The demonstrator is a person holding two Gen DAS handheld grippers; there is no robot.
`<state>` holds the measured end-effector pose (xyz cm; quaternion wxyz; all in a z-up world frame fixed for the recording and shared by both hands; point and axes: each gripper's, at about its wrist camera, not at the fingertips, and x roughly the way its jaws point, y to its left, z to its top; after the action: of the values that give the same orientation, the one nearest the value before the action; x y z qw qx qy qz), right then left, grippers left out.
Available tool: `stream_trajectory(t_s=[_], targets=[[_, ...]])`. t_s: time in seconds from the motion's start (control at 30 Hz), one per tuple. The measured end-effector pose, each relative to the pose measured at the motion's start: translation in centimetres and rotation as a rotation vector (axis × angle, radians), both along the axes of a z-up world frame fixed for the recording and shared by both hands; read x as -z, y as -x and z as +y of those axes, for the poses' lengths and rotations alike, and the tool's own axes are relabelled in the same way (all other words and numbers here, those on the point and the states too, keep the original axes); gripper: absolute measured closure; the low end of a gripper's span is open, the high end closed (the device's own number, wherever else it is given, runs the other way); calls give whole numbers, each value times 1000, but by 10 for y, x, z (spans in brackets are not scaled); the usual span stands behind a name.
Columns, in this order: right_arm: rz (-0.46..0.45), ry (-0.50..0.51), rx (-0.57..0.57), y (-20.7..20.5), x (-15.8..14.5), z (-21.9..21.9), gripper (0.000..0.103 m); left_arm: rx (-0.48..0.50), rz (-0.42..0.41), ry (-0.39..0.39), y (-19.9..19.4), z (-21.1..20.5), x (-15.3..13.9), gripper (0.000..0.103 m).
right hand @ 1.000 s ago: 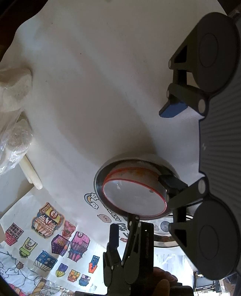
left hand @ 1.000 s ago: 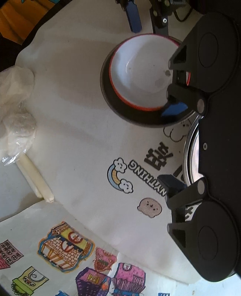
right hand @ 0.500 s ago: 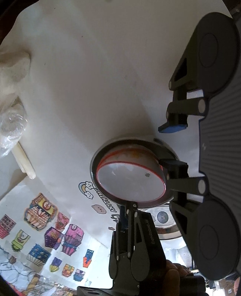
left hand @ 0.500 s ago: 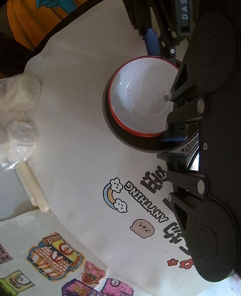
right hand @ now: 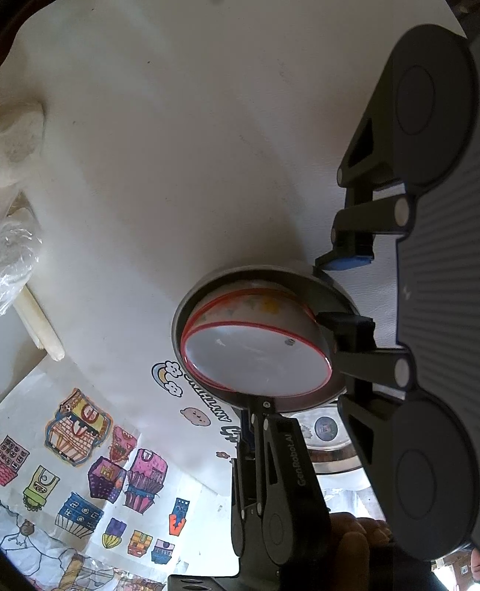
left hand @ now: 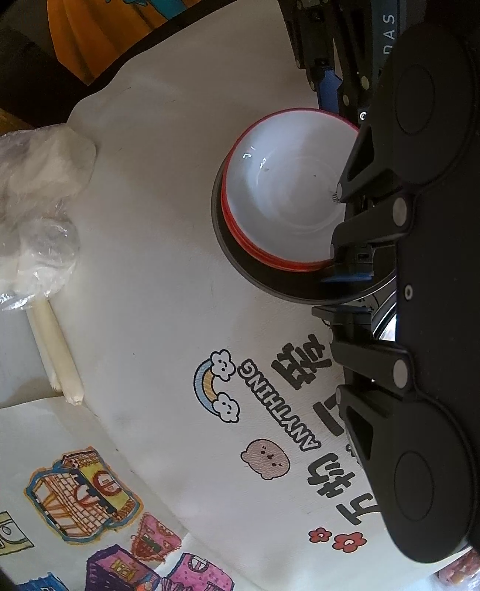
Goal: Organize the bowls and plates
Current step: 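Close both grippers on opposite sides of the stack's steel rim, then lift the whole bowl and plate stack with both grippers and carry it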
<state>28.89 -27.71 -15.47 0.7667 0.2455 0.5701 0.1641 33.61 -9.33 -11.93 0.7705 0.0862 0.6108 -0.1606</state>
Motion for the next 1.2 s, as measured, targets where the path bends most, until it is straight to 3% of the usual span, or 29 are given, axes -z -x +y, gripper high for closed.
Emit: stream_trajectory(t_s=[0.83, 1.2], targets=[[-27, 35, 46, 3, -4, 2, 80, -50, -7, 27, 5, 0, -1, 91], [-24, 56, 85, 9, -7, -8, 83, -88, 11, 88, 15, -1, -8, 93]])
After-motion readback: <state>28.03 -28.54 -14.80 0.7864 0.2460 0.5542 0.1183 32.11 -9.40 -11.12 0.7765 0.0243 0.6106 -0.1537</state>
